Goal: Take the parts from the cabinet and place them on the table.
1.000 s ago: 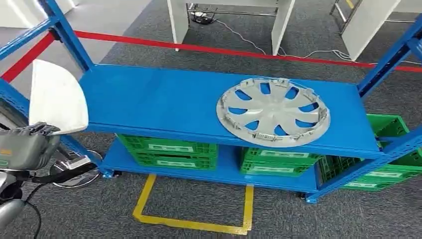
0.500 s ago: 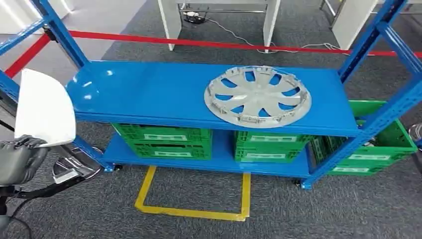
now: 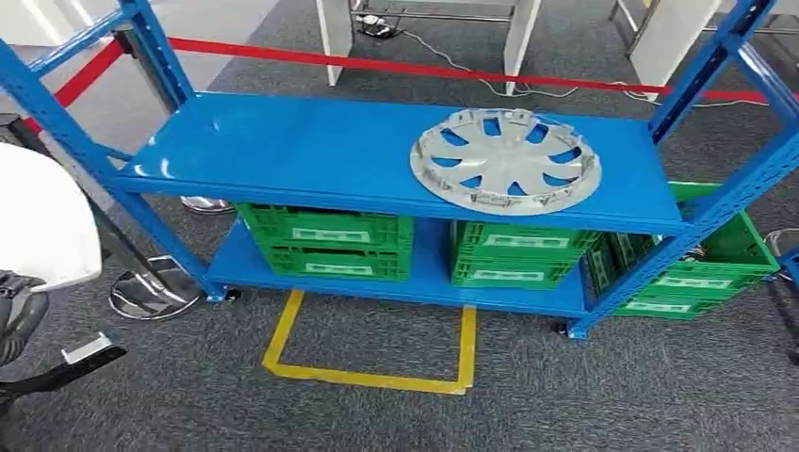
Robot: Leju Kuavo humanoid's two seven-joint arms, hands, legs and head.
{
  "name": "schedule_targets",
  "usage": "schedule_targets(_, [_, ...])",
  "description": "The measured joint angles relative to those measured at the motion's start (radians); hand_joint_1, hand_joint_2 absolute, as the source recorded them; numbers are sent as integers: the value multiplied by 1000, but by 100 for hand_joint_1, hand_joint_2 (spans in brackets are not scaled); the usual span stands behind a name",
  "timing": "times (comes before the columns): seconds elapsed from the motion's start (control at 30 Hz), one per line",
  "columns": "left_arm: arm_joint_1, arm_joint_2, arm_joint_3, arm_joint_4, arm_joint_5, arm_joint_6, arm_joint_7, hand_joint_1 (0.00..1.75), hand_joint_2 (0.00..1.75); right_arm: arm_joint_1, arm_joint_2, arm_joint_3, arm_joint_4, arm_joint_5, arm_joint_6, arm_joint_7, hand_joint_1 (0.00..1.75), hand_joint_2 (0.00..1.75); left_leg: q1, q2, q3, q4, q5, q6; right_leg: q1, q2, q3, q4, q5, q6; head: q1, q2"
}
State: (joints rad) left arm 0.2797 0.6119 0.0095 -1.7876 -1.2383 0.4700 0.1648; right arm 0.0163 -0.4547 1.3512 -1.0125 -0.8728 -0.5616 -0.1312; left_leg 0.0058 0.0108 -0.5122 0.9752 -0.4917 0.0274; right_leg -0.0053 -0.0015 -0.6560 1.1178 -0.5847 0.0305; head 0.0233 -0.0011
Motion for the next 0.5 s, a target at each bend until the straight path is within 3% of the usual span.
schedule_targets(0.03, [8,0,5,-2,0,4,0,175,175,-3,0,0,0,3,4,0,0,0,-2,0,-19,1,16,1,0,0,-22,96,-63,4,0,0])
schedule_targets(0.07, [17,0,9,-3,0,7,-1,175,175,-5,0,0,0,5,8,1,0,0,-4,0,-34,2,27,2,0,0,-32,155,-84,4,0,0])
schedule_targets(0.1, [30,0,16,-3,-1,12,-4,175,175,-9,2,0,2,6,13,2,0,0,-7,2,-55,3,42,2,0,0,-29,199,-72,4,-1,0])
schedule_targets(0.13, [41,0,23,-3,-1,13,-7,175,175,-13,5,1,4,6,16,3,0,0,-9,4,-71,5,53,1,1,0,-7,195,-34,2,0,0])
schedule_targets(0.17, [52,0,30,-5,-1,14,-10,175,175,-17,7,2,6,6,17,4,0,0,-11,5,-89,9,64,0,1,0,36,152,16,-2,-1,0])
schedule_targets(0.2, [57,0,36,-7,1,15,-13,175,175,-20,8,2,7,6,19,4,0,0,-13,5,-103,11,74,-2,2,0,92,80,47,-8,0,0])
schedule_targets(0.23, [61,0,42,-11,3,15,-17,175,175,-24,10,1,10,6,19,6,0,0,-14,4,-114,14,84,-4,5,0,171,-27,46,-17,-1,0])
schedule_targets(0.27, [65,0,48,-12,5,15,-20,175,175,-26,10,0,11,7,20,8,0,0,-20,4,-119,16,91,-9,10,-1,242,-126,16,-22,0,0])
schedule_targets(0.3, [68,0,54,-13,6,14,-22,175,175,-27,11,-1,13,9,20,10,0,0,-19,5,-123,18,104,-13,8,-1,271,-191,-5,-24,-3,0])
schedule_targets(0.33, [68,0,59,-14,9,13,-22,175,175,-28,13,-1,14,10,19,13,0,0,-17,5,-128,17,115,-16,11,0,265,-193,-6,-24,-2,0])
schedule_targets(0.4, [72,0,64,-16,11,11,-23,175,175,-25,13,-2,15,12,18,19,0,0,-16,4,-132,10,136,-28,12,-1,247,-189,9,-35,-2,0])
schedule_targets(0.43, [77,0,68,-16,13,11,-24,175,175,-24,15,-1,15,16,18,21,0,0,-12,-1,-138,17,112,-36,5,-7,240,-192,22,-43,-1,0])
schedule_targets(0.47, [81,0,74,-16,13,9,-26,175,175,-23,16,0,16,19,18,25,0,0,-11,-3,-145,44,59,-43,5,-7,229,-190,33,-54,-5,0])
schedule_targets(0.5, [80,0,77,-16,14,8,-27,175,175,-23,16,0,16,21,17,27,0,0,-7,-3,-158,113,-14,-50,5,-9,215,-187,43,-60,-7,0])
